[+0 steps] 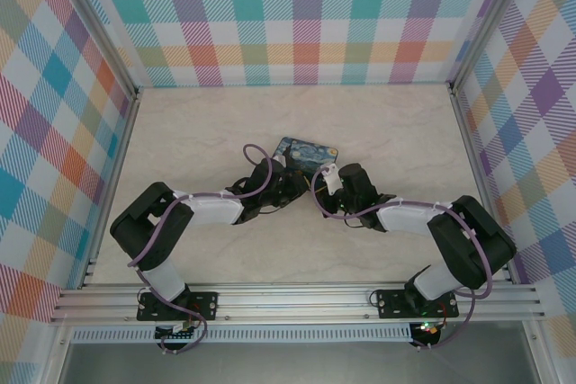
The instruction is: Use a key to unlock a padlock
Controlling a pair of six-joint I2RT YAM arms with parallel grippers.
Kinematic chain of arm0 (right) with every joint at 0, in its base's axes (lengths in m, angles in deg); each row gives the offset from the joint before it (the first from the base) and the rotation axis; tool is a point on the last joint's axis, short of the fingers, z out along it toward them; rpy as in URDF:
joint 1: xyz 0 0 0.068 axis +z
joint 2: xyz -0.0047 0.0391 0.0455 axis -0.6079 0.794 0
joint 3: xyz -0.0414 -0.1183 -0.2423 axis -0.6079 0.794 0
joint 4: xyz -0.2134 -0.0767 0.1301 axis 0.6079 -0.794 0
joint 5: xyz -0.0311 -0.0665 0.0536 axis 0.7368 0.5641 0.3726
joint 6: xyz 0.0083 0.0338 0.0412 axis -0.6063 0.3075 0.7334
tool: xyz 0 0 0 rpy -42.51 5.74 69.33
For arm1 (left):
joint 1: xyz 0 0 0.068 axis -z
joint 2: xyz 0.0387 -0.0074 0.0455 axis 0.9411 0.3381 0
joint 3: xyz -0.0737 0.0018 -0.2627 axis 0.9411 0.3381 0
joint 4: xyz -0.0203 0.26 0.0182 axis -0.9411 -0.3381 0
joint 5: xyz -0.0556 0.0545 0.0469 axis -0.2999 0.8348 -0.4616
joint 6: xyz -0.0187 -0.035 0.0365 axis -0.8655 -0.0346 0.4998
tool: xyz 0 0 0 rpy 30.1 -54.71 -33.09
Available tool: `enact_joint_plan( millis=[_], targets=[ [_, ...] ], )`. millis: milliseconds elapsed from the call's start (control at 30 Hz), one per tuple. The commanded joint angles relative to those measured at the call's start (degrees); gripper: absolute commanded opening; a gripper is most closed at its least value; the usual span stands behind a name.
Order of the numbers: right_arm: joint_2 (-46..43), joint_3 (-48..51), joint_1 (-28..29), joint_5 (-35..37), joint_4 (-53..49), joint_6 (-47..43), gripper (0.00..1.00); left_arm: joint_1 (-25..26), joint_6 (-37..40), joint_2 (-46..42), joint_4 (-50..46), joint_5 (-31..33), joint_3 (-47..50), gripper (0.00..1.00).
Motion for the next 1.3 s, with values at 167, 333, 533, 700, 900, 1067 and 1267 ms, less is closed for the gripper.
enact_joint_plan(
  millis=[167, 333, 533, 700, 900, 1067, 1267],
  targets=[
    [-0.2, -1.5, 0.3, -1.8, 1.6, -1.8, 0.07, 1.1, -0.8, -1.7, 1.7, 0.3, 0.5, 0.0],
    [0.1, -0.6, 0.3, -2.2, 1.1, -1.6, 0.07, 1.0, -0.7, -2.0, 1.5, 0.7, 0.7, 0.0],
    [-0.3, 0.0, 0.3, -2.8, 1.3, -1.4, 0.07, 1.0, -0.7, -1.6, 1.6, 0.4, 0.7, 0.0],
    [-0.7, -0.3, 0.3, -2.3, 2.7, -1.5, 0.07, 1.0, -0.7, -1.7, 1.4, 0.2, 0.5, 0.0],
    [-1.0, -0.3, 0.1, -0.7, 6.2, -1.6, 0.07, 1.1, -0.6, -1.9, 1.2, -0.4, 0.5, 0.0],
    [-1.1, -0.4, -0.5, -1.3, 8.9, -1.7, 0.08, 1.1, -1.0, -2.2, 1.0, -1.0, 0.4, 0.0],
    [0.1, -0.6, -1.2, -1.2, 10.3, -2.8, 0.08, 1.1, -2.6, -2.7, 1.6, -1.7, 0.3, 0.0]
  ],
)
